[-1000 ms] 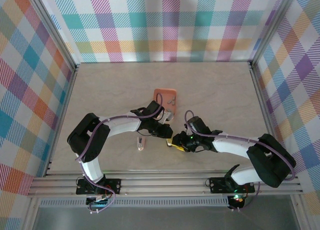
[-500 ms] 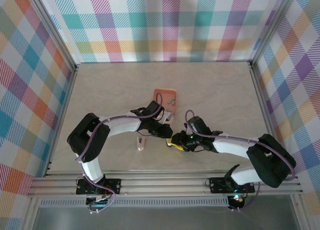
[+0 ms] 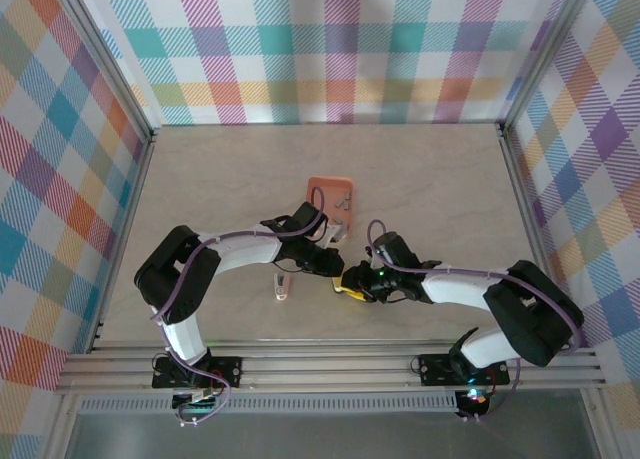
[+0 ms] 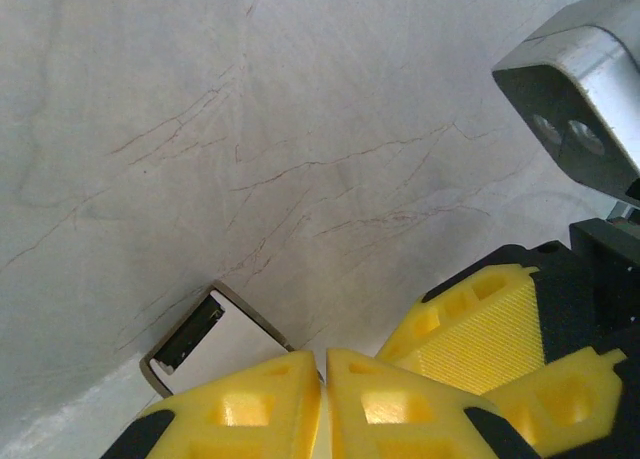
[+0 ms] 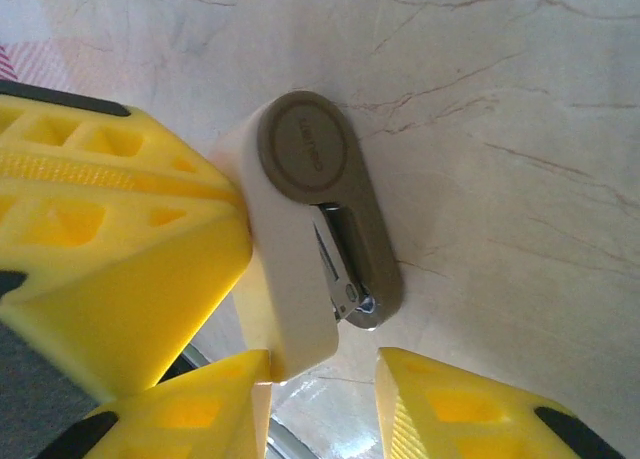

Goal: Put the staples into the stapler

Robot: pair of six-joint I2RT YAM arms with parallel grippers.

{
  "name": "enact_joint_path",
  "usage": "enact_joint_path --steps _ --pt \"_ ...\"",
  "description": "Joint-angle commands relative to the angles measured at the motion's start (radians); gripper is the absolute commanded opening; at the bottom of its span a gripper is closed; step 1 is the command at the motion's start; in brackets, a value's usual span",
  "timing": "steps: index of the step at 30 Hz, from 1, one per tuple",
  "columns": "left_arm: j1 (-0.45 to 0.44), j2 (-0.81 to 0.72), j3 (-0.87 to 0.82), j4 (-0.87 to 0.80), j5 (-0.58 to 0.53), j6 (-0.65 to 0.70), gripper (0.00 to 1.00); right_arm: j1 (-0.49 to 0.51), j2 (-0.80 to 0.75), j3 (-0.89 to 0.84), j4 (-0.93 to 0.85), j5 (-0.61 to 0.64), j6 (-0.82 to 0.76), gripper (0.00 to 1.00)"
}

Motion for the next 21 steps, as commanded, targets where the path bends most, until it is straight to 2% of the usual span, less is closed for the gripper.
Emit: enact_joint_path --steps 1,7,10,12,17,21 --pt "-0.012 0.012 -0.057 -0.014 -0.046 0.004 0.14 0.006 0.052 -0.002 -0.049 0.086 0.006 0.32" --pt "-0.011 0.020 -0.106 0.008 -0.063 0.011 0.12 0.005 0.090 0.009 -0.074 0.090 -0.012 0.31" --pt "-0.011 -0.004 -0.094 0.008 -0.060 0.003 0.15 0.006 0.061 0.024 -0.097 0.092 -0.034 0.31" --pt "-0.013 -0.031 -0.076 -0.003 -0.069 -0.004 0.22 0.007 0.008 0.046 -0.135 0.104 -0.067 0.32" --pt "0.002 -0.100 -0.010 -0.045 -0.113 -0.005 0.48 0.006 -0.102 0.160 -0.365 0.153 -0.174 0.37" --pt "0.025 -0.148 0.016 -0.047 -0.118 -0.018 0.62 0.006 -0.137 0.241 -0.510 0.186 -0.224 0.39"
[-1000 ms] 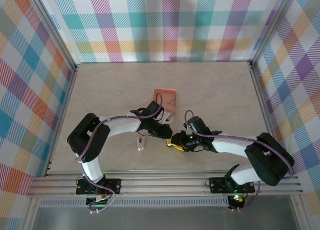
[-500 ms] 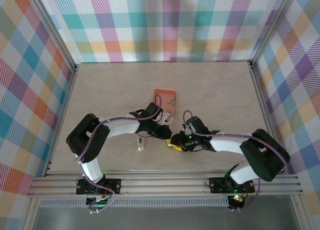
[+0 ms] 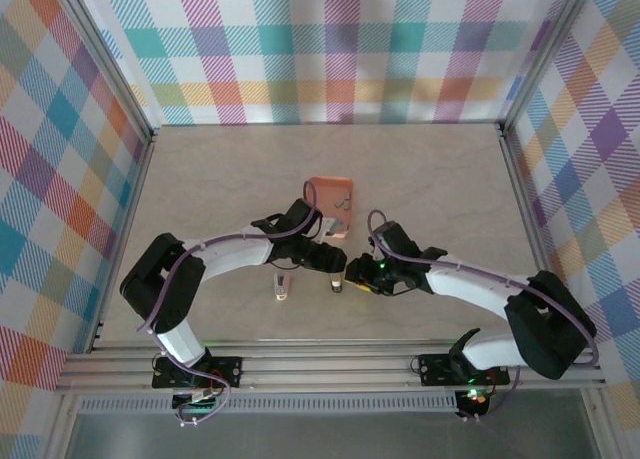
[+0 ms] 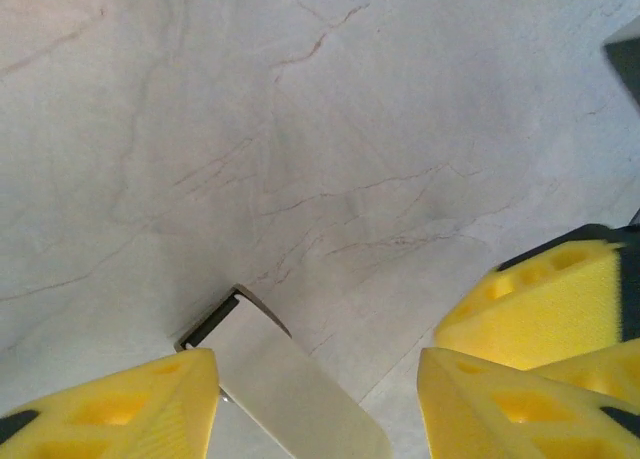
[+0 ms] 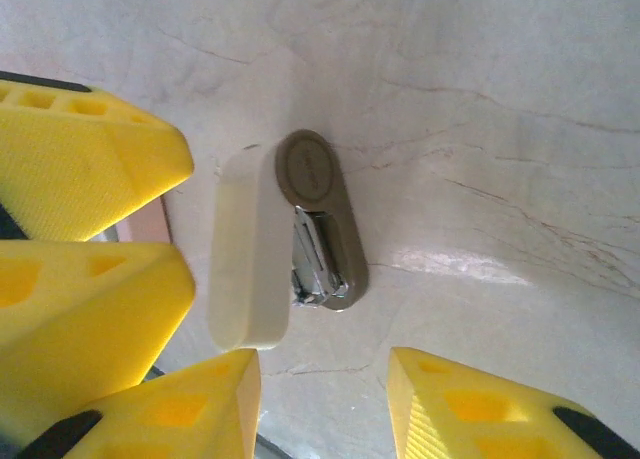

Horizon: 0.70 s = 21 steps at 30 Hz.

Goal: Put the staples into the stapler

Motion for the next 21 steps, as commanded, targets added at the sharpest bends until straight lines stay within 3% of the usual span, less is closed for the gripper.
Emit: enact_joint_path --steps 1,9,21 --pt "0.017 -0.061 0.036 -0.042 -0.029 -0.016 0.63 0.006 -0.025 0.101 -0.180 0.054 -0.089 0.40" --pt "0.078 -0.187 -0.052 -0.035 -0.108 -0.057 0.67 0.056 0.135 0.348 -0.415 0.121 -0.182 0.42" --pt "0.181 -0.332 -0.221 -0.038 -0.157 -0.079 0.67 0.106 0.313 0.382 -0.378 0.049 -0.176 0.34"
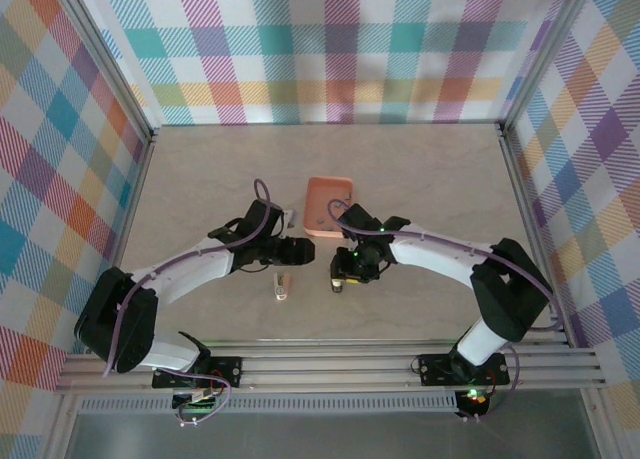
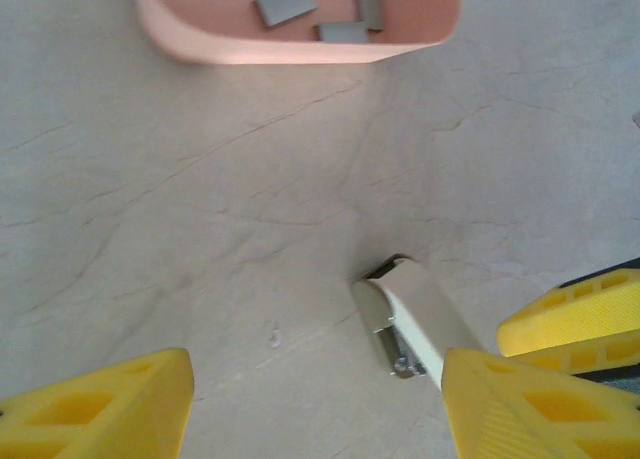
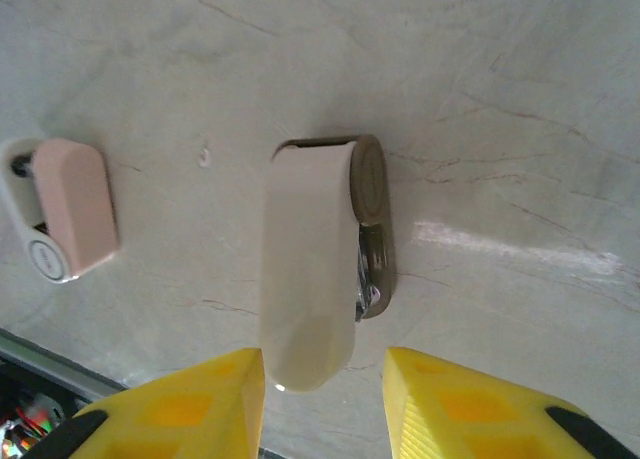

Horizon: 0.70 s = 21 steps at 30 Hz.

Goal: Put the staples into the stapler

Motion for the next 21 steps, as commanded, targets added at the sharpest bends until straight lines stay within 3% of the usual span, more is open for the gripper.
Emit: enact_joint_path --steps 1,6,12,16,21 --pt "0.030 -0.053 -0.031 -0.002 -0.025 -0.009 0.67 0.012 0.035 0.008 -0.016 -0.031 -0.010 0.32" --pt "0.052 -0.086 -0.064 0.001 -0.028 -0.011 0.67 0.016 0.093 -0.016 -0.019 -0.017 -0.002 0.23" --pt "0.058 -0.089 -0.075 0.010 -0.026 -0.011 0.67 0.020 0.161 -0.072 0.016 -0.005 0.015 0.20" --pt "0.059 -0.089 -0.077 0.009 -0.030 -0.012 0.67 0.022 0.134 -0.048 -0.028 0.025 -0.004 0.21" --pt "0.061 -0.091 -0.084 0.015 -0.037 -0.014 0.67 0.024 0.091 0.062 -0.131 0.066 -0.049 0.30"
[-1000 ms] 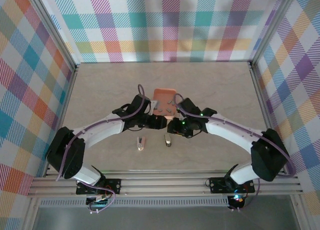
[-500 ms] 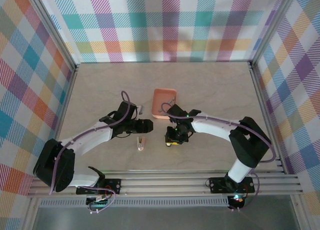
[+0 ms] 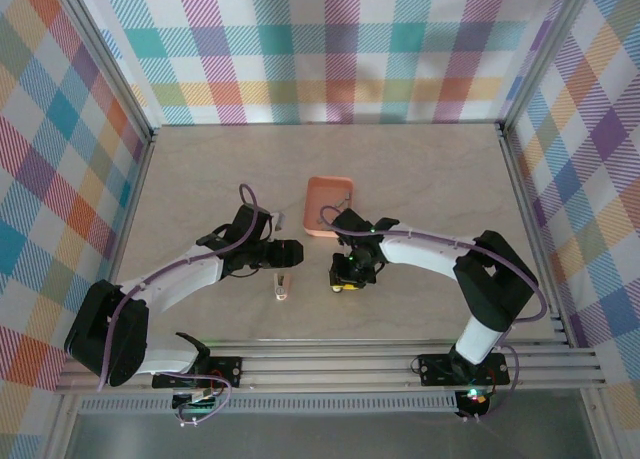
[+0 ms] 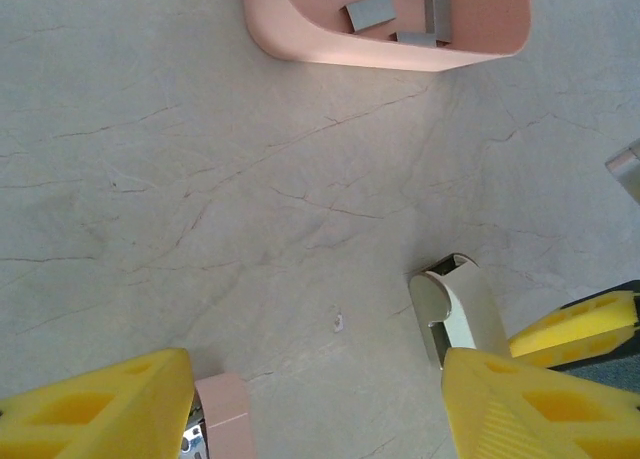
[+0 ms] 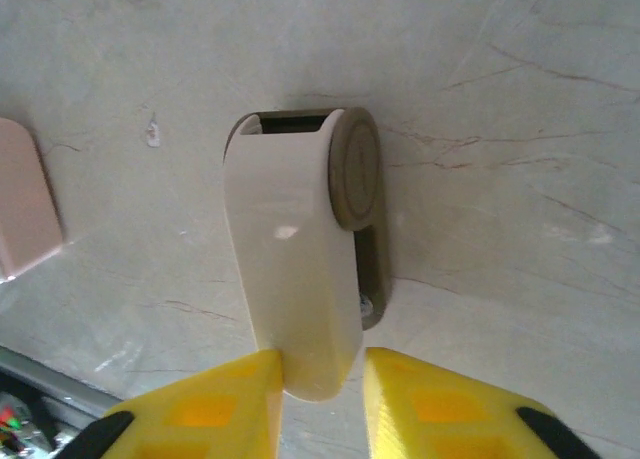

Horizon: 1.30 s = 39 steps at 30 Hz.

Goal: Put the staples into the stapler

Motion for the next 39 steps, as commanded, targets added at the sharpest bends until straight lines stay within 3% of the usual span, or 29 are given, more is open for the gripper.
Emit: enact_joint_path --steps 1,10,21,29,35,39 --pt "0.012 -0.023 -0.015 0.013 -0.012 -0.012 0.67 0.008 0.007 0.056 -0.113 0.079 -0.040 0.31" --pt "0.020 -0.045 -0.026 0.010 -0.019 -0.008 0.67 0.008 0.013 0.146 -0.149 0.077 -0.068 0.39" --pt "0.026 -0.076 -0.045 0.003 -0.035 -0.008 0.67 0.038 0.170 0.232 -0.213 0.107 -0.105 0.41" --pt "0.029 -0.088 -0.054 -0.003 -0.041 -0.002 0.67 0.050 0.186 0.273 -0.272 0.174 -0.121 0.22" --pt "0.031 -0.086 -0.052 -0.013 -0.044 -0.009 0.68 0.016 0.121 0.292 -0.347 0.257 -0.156 0.20" --pt "0.031 -0.094 -0.042 -0.095 -0.042 -0.032 0.68 -0.092 0.090 0.263 -0.385 0.303 -0.233 0.21"
